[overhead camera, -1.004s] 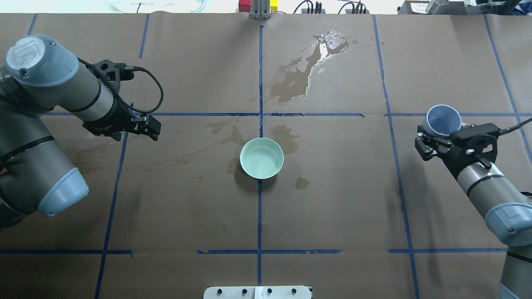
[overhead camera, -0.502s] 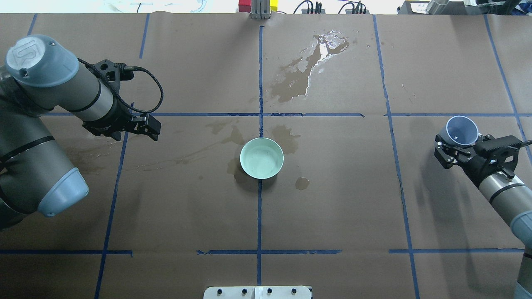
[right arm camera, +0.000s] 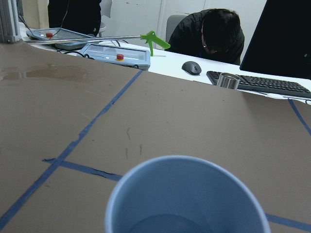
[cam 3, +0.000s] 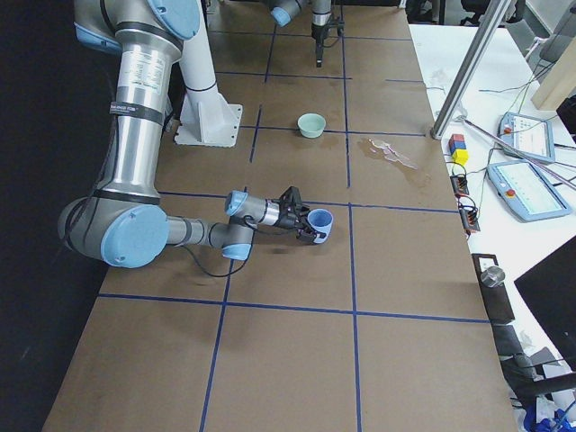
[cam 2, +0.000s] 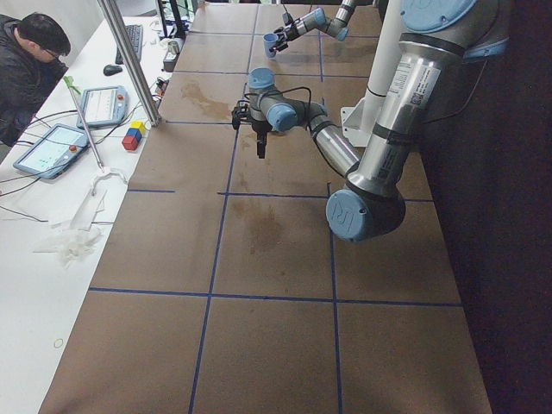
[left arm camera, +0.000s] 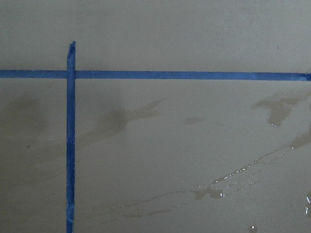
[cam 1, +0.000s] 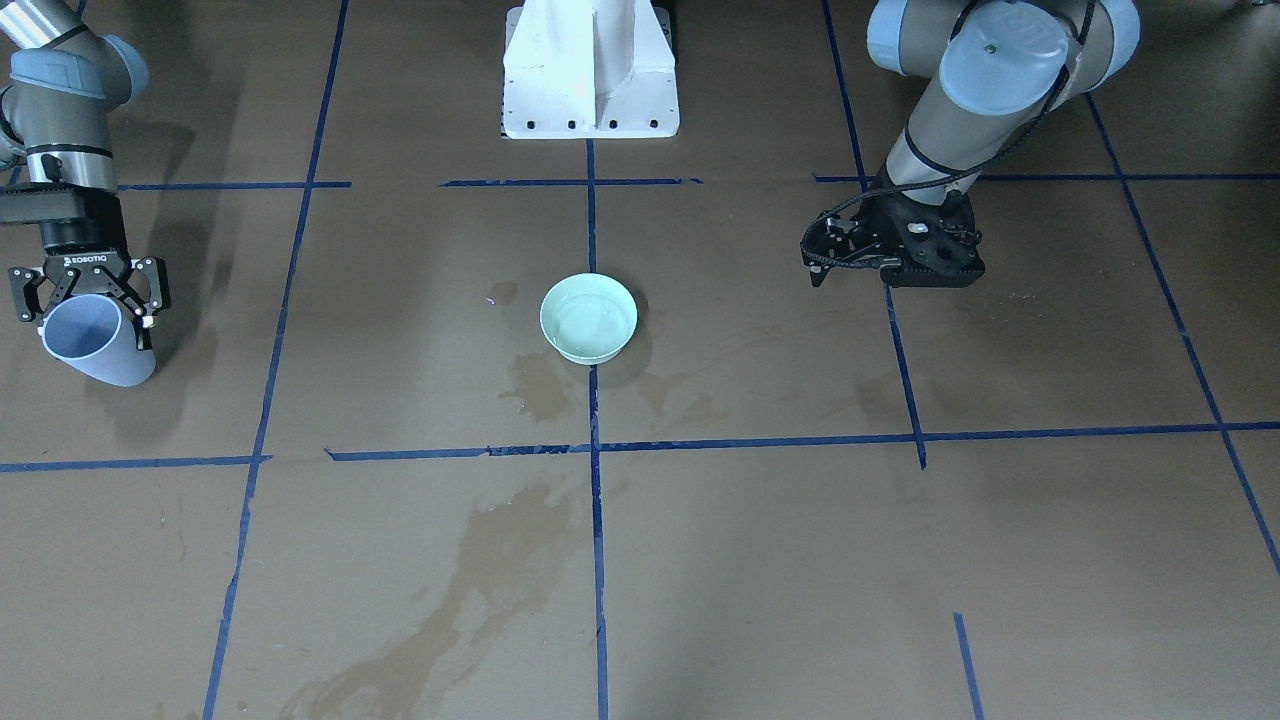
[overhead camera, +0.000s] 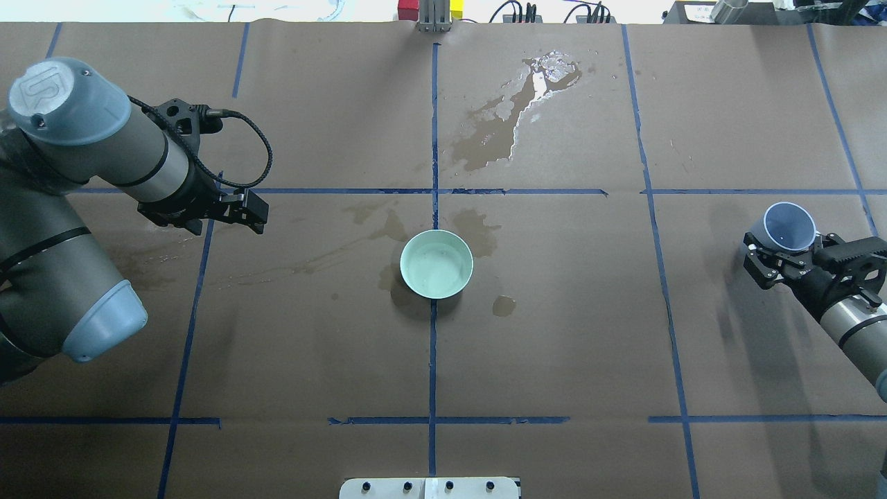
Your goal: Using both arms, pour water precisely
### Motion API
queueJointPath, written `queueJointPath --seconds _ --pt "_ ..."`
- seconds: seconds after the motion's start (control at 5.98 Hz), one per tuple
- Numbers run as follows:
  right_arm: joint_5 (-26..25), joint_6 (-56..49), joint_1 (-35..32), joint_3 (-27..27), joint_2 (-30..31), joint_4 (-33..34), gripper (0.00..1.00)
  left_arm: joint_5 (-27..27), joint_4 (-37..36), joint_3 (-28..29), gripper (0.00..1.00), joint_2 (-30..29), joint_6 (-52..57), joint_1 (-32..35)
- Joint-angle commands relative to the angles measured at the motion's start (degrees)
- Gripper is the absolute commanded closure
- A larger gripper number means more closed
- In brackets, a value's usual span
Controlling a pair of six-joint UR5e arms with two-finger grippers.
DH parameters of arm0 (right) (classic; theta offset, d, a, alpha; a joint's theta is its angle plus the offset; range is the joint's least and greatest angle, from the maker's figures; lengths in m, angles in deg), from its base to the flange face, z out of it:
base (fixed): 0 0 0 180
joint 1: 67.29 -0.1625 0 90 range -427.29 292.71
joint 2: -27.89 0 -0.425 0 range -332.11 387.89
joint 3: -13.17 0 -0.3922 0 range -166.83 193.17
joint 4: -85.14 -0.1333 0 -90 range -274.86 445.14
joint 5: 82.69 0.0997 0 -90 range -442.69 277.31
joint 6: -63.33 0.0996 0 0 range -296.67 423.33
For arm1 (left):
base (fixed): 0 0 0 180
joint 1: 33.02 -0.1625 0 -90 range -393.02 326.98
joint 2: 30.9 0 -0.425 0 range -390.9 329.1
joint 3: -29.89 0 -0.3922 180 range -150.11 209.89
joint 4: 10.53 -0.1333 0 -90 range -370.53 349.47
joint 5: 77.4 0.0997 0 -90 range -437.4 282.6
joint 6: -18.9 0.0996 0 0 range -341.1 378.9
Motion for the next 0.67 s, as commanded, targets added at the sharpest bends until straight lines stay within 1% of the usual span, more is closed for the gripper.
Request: queueJointPath --seconds 0.0,0.17,0.33,0.5 --pt "-0.1 0.2 0.0 0.9 0.5 -0.2 0.94 0.0 0.0 -0.1 0.00 0.0 -0.2 0.0" --pt "-0.2 0.4 -0.4 0.9 0.4 -0.2 0.94 0.0 0.0 -0.1 0.00 0.0 -0.2 0.0" --pt "-0.1 0.4 -0.7 0.9 0.3 -0.2 0.92 0.0 0.0 0.0 0.00 0.0 -0.2 0.0" --pt "0.0 0.5 -0.6 0.9 0.0 -0.2 0.79 0.0 0.0 0.0 0.00 0.0 -0.2 0.0"
